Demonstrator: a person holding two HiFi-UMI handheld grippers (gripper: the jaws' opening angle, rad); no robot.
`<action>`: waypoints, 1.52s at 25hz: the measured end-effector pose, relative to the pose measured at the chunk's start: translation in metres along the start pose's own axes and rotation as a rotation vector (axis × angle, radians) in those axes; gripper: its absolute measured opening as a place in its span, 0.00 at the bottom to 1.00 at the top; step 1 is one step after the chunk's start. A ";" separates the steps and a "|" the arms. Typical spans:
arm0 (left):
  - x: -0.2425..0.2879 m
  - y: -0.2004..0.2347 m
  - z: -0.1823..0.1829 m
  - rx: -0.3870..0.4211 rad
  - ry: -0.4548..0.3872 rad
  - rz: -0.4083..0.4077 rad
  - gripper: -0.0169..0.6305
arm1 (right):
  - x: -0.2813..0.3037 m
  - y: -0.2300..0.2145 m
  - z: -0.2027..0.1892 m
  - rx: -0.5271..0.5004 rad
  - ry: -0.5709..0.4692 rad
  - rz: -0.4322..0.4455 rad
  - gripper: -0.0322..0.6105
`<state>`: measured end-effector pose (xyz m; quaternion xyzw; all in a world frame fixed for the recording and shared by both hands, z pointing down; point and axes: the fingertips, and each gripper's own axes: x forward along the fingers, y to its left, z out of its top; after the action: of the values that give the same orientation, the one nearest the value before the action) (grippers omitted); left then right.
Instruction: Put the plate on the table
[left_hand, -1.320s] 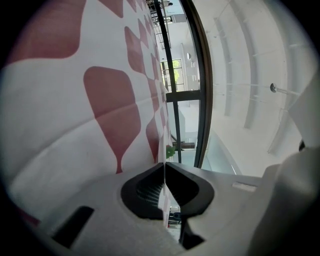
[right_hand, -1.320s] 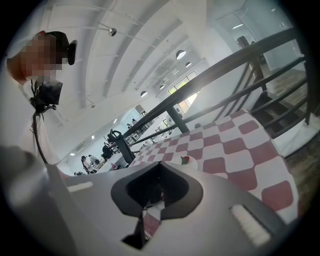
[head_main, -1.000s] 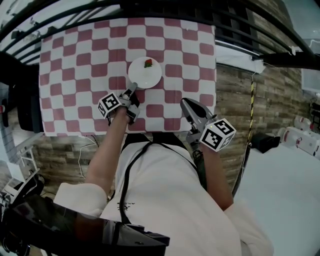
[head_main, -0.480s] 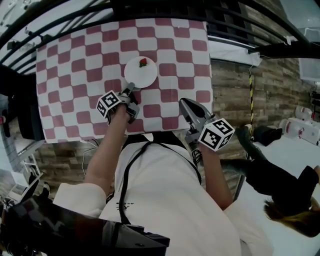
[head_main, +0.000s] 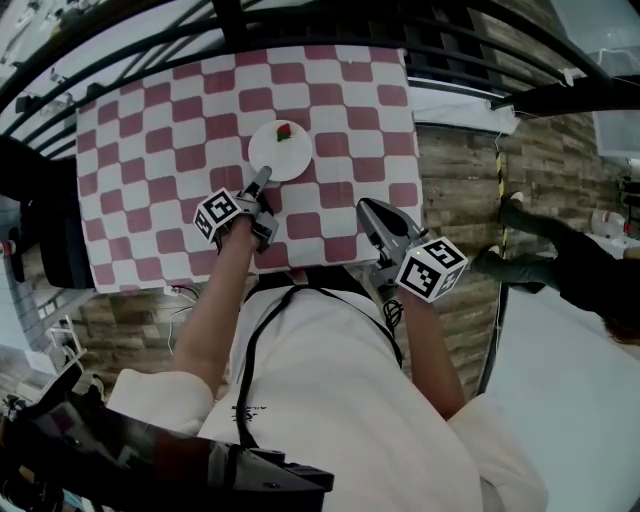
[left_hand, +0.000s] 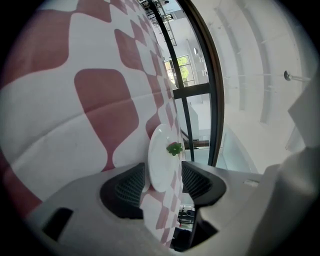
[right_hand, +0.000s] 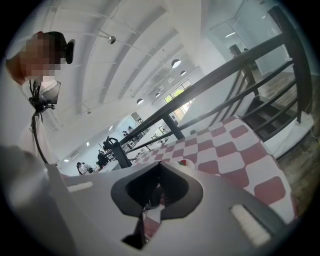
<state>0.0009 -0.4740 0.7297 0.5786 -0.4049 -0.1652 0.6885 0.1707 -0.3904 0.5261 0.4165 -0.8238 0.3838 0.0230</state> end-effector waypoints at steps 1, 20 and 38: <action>-0.003 0.000 0.000 0.008 0.002 0.005 0.38 | -0.001 0.001 0.000 -0.002 -0.004 0.001 0.06; -0.099 -0.111 -0.011 0.361 0.049 -0.158 0.24 | 0.001 0.036 0.008 -0.047 -0.057 0.087 0.06; -0.164 -0.207 -0.022 0.804 0.017 -0.238 0.06 | -0.011 0.070 0.033 -0.118 -0.123 0.142 0.06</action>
<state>-0.0342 -0.4026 0.4772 0.8453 -0.3618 -0.0677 0.3873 0.1379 -0.3792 0.4556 0.3776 -0.8724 0.3090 -0.0304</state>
